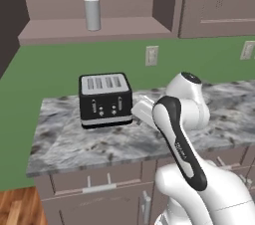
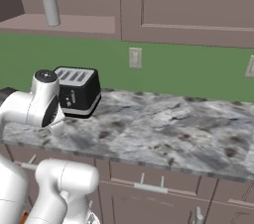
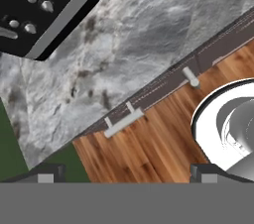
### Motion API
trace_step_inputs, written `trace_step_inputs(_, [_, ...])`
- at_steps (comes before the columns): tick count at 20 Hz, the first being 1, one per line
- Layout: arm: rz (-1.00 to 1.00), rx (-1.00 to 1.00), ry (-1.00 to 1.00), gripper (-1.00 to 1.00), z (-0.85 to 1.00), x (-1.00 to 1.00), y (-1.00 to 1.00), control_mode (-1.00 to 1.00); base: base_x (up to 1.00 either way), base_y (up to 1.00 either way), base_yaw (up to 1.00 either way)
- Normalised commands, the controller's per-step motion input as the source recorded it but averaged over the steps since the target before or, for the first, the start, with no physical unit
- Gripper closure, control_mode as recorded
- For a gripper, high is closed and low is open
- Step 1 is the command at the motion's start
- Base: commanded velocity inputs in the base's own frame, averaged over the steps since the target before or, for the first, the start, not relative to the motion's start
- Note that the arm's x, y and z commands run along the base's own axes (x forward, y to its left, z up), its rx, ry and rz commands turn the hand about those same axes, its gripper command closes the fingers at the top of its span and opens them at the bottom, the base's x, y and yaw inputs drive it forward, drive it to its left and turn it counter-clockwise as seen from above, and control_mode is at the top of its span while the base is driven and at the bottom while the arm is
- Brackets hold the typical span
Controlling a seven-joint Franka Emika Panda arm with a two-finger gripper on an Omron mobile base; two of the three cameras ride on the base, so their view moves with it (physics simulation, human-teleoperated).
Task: Move the cutting board and knife to the sink. Then move spray from the cabinet to the counter.
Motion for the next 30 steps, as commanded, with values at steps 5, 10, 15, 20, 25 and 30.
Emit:
trace_step_inputs(5, [0.01,0.00,-0.01,-1.00,0.00,0.00,0.01,-1.00,0.03,0.02,0.00])
trace_step_inputs(10, [0.01,-0.01,-0.38,-1.00,0.45,0.00,0.02,-1.00,0.00,0.00,0.00])
trace_step_inputs(15, [0.00,-0.07,-0.55,-1.00,1.00,-0.01,0.09,-1.00,0.00,0.00,0.00])
trace_step_inputs(20, [0.00,-0.19,-0.41,-1.00,1.00,0.00,0.40,-1.00,0.00,0.00,0.00])
trace_step_inputs(25, [-0.02,-0.28,-0.27,-1.00,1.00,0.00,0.11,-1.00,0.00,0.00,0.00])
trace_step_inputs(30, [-0.08,-0.31,-0.24,-1.00,0.95,0.00,0.00,-1.00,0.00,0.00,0.00])
